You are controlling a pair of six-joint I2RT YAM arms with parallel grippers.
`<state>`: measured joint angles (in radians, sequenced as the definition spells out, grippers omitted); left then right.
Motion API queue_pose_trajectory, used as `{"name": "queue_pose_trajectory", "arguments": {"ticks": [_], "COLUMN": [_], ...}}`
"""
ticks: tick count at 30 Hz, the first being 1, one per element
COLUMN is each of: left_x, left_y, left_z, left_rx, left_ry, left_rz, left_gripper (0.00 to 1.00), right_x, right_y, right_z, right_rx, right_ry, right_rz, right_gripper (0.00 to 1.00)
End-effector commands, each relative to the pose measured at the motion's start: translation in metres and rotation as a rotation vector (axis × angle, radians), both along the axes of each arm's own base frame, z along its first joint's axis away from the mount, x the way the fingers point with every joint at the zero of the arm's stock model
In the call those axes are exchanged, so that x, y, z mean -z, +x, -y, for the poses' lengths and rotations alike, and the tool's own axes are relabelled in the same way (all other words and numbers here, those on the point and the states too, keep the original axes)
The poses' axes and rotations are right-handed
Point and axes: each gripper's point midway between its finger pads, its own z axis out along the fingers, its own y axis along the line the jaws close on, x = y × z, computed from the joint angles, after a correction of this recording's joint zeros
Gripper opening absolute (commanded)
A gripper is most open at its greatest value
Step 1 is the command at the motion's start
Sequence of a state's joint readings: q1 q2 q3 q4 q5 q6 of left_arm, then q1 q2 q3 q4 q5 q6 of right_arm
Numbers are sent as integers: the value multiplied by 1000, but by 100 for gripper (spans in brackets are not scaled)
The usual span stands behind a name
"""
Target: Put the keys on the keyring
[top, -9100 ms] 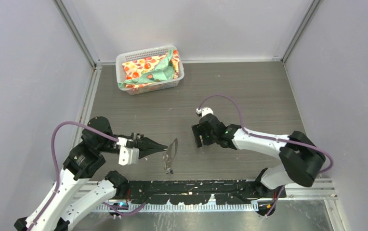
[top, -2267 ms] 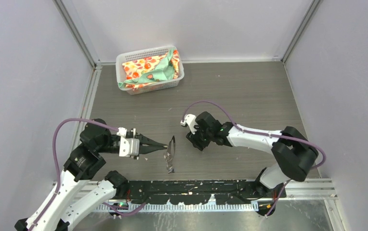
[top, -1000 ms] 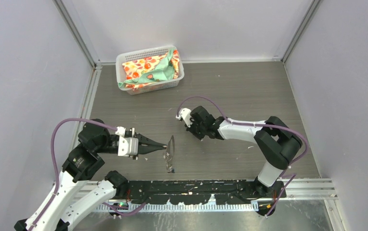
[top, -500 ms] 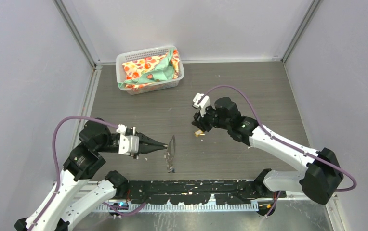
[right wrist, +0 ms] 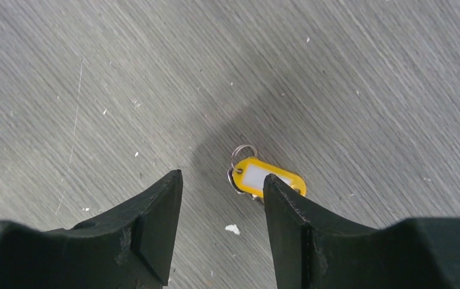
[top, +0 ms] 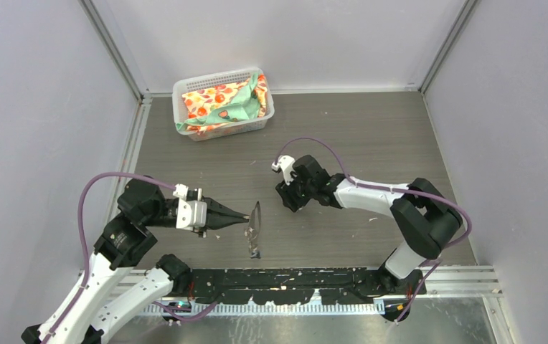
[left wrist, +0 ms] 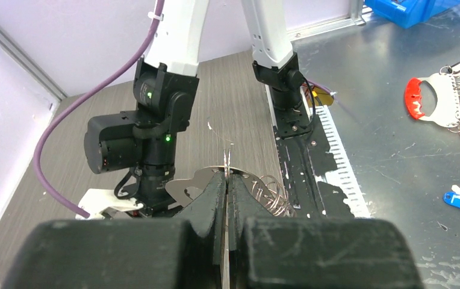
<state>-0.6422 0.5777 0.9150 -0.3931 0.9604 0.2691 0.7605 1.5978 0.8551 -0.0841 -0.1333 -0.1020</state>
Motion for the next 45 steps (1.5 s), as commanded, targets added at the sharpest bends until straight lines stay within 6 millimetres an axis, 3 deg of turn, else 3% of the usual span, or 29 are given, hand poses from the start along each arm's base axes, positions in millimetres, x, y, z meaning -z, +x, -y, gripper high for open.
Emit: {"name": "queue_pose_trajectory", "arguments": {"ticks": [1, 7, 15, 20, 25, 29, 32, 36, 39, 45], "left_x": [-23, -24, -26, -26, -27, -27, -26, -25, -24, -22], "left_y": [-4, -3, -2, -2, -2, -2, -2, -2, -1, 1], "left_z": [-2, -2, -2, -3, -2, -3, -3, -2, -1, 1], "left_rx": [5, 2, -8, -12, -11, -14, -14, -14, -12, -12], "left_ry": [-52, -54, -57, -56, -56, -57, -56, -53, -55, -56], "left_rz": [64, 69, 72, 71, 72, 72, 70, 63, 54, 19], "left_gripper": [1, 0, 0, 1, 0, 1, 1, 1, 0, 0], "right_x": [-20, -4, 5, 5, -1, -5, -9, -35, -73, -145], "right_y": [26, 38, 35, 32, 32, 32, 32, 29, 23, -15], "right_z": [-21, -10, -13, -13, -12, -12, -14, -18, -20, -14], "right_rx": [61, 136, 116, 106, 114, 108, 102, 83, 45, -97], "right_ry": [69, -38, -97, -100, -96, -90, -79, -20, 64, 259], "right_rz": [108, 165, 178, 179, 193, 200, 204, 233, 290, 347], "right_gripper": [57, 53, 40, 26, 22, 2, 1, 1, 1, 1]}}
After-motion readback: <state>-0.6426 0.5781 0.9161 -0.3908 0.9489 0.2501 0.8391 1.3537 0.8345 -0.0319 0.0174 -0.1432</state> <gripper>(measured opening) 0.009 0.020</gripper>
